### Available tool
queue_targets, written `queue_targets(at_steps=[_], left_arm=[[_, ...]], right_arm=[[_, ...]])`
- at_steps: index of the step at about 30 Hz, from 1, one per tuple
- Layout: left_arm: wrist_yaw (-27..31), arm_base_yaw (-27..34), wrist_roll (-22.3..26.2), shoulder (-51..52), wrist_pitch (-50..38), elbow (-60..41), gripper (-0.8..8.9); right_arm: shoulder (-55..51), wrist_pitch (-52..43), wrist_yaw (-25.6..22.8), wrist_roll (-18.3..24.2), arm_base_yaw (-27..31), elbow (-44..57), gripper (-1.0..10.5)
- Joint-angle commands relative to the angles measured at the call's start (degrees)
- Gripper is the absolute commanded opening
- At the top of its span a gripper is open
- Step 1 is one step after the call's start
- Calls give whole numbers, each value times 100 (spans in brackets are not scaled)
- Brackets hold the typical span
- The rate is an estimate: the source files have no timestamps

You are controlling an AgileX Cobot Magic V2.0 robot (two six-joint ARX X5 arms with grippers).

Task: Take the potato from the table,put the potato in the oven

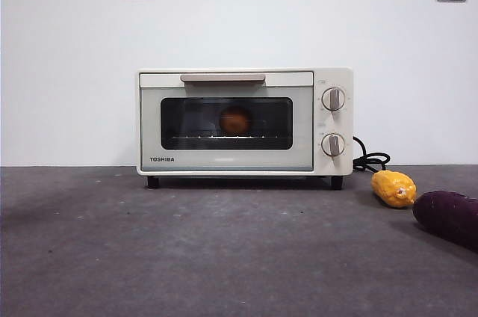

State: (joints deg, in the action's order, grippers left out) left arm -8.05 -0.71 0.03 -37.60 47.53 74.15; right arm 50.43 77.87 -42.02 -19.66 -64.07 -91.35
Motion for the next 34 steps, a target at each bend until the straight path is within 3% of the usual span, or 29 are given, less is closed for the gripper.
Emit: queue_targets(at_steps=[1,9,15,21,25,28,34], left_arm=[[120,-9,55,170,195,0,-5],[-2,-9,-70,125,1165,0,-4],[17,-9,-63,-326,1209,0,-4],[59,-9,715,-885,1043,-2,-4],[57,24,1377,-1045,297,-210,-4],[57,31,1478,-811,-706,-752,-4],[57,28,1456,345,-2861,-2879,-4]], right_arm=[[-7,118,-22,37,-9,46,2],[-7,118,-22,37,-9,46,1],[-7,118,-22,37,-9,46,2],[-7,118,-22,37,-9,46,2],[-7,118,-22,37,-9,46,2],[-7,118,-20,37,-9,46,2],[-7,118,-22,37,-9,46,1]])
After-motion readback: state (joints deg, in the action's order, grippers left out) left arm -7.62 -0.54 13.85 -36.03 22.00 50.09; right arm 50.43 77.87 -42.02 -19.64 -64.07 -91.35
